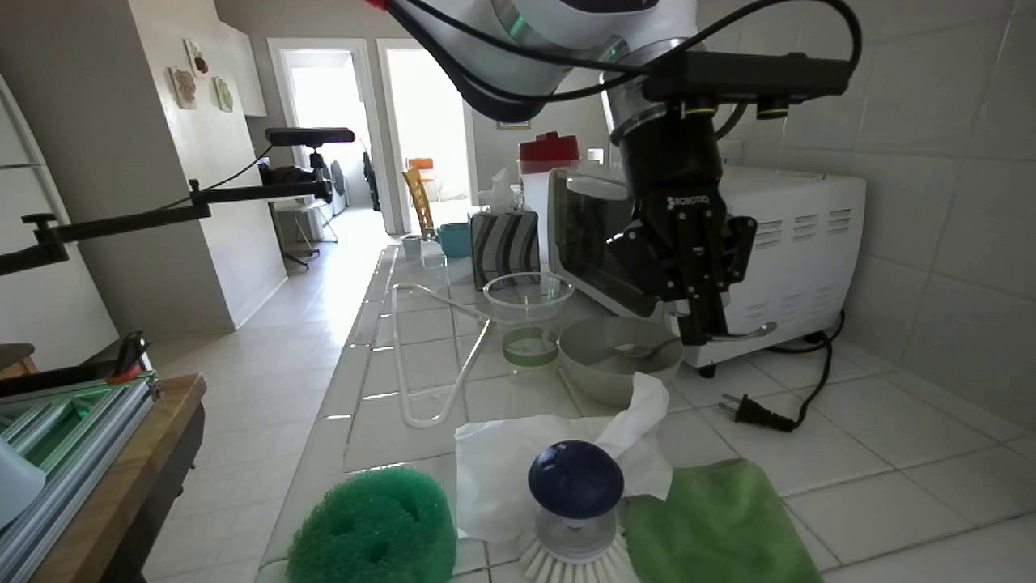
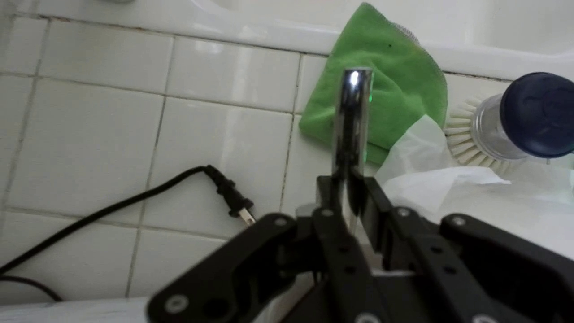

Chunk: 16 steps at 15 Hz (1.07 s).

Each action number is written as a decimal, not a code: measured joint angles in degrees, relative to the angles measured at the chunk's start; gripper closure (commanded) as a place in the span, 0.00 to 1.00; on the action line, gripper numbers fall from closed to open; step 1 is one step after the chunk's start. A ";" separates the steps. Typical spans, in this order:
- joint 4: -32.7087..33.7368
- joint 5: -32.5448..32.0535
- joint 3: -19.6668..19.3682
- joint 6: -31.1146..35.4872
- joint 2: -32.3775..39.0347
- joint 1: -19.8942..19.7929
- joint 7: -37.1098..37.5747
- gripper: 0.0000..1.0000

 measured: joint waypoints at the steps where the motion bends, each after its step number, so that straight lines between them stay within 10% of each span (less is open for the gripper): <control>1: -0.60 0.38 -0.02 0.42 -0.58 -0.07 0.00 0.95; 16: -12.61 2.62 -1.37 4.44 -13.31 -1.33 -0.90 0.95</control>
